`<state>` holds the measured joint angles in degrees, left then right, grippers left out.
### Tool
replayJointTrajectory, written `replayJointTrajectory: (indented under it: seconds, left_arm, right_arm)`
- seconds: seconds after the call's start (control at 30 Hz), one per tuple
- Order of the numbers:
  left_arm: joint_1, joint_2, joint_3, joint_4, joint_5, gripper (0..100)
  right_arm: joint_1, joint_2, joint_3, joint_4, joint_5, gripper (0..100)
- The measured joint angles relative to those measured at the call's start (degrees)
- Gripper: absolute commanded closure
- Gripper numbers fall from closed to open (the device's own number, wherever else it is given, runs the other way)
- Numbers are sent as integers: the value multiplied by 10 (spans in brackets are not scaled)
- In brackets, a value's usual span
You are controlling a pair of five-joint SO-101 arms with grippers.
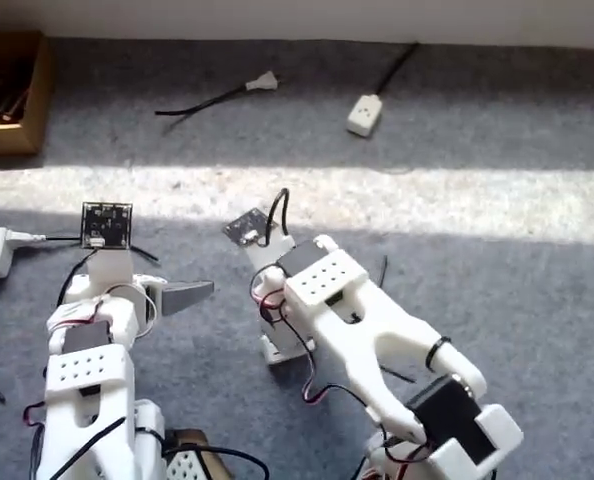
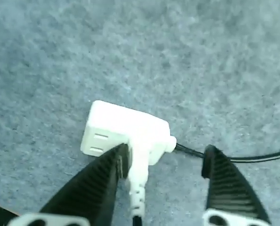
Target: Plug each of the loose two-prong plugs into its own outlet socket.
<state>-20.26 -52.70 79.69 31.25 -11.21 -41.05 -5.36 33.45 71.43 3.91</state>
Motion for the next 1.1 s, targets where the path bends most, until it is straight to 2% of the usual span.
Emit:
replayJointTrajectory:
  seconds: [0.2,0.4,0.5,0.6,0.7,0.83,0.93,1.1]
  left_arm:
    - [18,0,0,-2,0,458]
    - [30,0,-8,8,0,458]
    - [57,0,-62,102,-11,458]
    - [122,0,-142,248,-41,458]
    - [193,0,-231,384,-74,458]
    - [281,0,-325,505,-120,458]
    - [324,0,-338,519,-142,458]
    - [373,0,-269,467,-190,458]
  right_arm:
    - [8,3,-142,97,5,583]
    - [17,3,-396,228,5,583]
    - [62,3,-519,269,6,583]
    - [166,2,-559,269,6,584]
    - [306,-1,-564,269,15,584]
    - [465,-15,-517,269,81,584]
    - [532,-35,-406,226,119,584]
    - [601,-113,-145,24,144,584]
